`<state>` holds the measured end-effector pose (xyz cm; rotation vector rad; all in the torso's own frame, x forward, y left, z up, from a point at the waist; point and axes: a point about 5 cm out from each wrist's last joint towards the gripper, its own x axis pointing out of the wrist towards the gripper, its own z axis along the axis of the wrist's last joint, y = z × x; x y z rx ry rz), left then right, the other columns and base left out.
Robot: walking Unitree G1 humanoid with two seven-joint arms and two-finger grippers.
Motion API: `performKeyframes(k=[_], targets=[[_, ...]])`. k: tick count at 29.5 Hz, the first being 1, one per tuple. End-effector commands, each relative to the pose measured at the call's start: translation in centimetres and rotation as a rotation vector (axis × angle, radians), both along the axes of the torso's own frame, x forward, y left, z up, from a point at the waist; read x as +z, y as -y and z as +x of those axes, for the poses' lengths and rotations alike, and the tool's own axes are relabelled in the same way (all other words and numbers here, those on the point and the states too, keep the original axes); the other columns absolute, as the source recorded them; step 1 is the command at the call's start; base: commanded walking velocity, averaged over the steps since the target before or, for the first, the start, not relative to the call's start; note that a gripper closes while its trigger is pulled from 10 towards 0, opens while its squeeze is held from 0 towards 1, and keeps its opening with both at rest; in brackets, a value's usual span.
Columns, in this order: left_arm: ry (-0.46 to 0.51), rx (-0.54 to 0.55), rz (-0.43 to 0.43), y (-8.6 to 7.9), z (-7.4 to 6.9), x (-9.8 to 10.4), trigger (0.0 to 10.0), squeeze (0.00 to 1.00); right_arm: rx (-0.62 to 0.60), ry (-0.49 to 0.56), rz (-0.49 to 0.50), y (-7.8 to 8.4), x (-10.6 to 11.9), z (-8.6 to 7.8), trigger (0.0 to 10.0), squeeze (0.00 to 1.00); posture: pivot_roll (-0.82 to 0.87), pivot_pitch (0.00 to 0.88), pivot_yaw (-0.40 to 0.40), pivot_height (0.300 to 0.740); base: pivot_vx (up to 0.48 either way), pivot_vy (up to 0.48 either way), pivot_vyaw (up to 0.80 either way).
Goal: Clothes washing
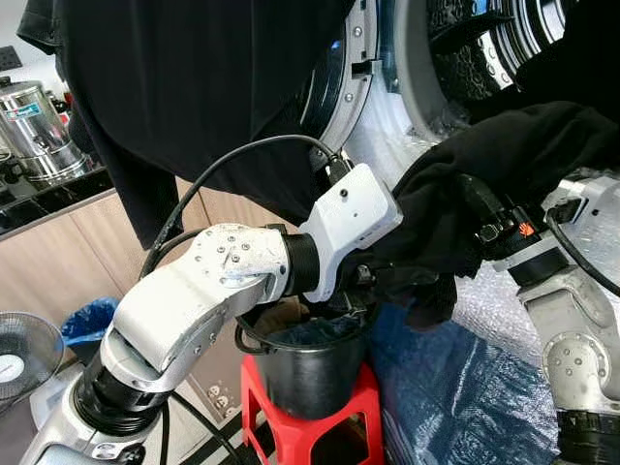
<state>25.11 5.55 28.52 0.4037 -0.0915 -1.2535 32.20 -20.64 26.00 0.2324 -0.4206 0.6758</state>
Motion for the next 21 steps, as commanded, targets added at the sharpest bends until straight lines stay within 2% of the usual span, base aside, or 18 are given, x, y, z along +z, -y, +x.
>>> performKeyframes(k=[1,13,16,18,21], targets=[[0.001,0.019,-0.004,-0.8,0.0,0.2,10.0,0.0,0.047,0.101,0.008,-0.2,2.4,-0.3,10.0,0.0,-0.06,0.0,0.092,0.74,0.0,0.0,0.0],[-0.036,0.072,-0.008,-1.4,0.3,-1.5,10.0,0.0,0.132,0.165,-0.018,0.9,4.7,-0.6,10.0,0.0,-0.06,0.0,0.069,0.74,0.0,0.0,0.0],[-0.025,0.113,-0.006,-1.4,0.4,-1.7,10.0,0.0,0.088,0.146,-0.068,0.8,6.7,0.7,10.0,0.0,-0.06,0.0,0.033,0.74,0.0,0.0,0.0],[-0.025,0.113,-0.006,-1.4,0.4,-1.7,10.0,0.0,0.088,0.146,-0.068,0.8,6.7,0.7,10.0,0.0,-0.06,0.0,0.033,0.74,0.0,0.0,0.0],[-0.023,0.125,-0.011,-1.5,0.4,-1.8,10.0,0.0,0.056,0.122,-0.074,0.8,7.8,1.6,10.0,0.0,-0.06,0.0,0.021,0.74,0.0,0.0,0.0]])
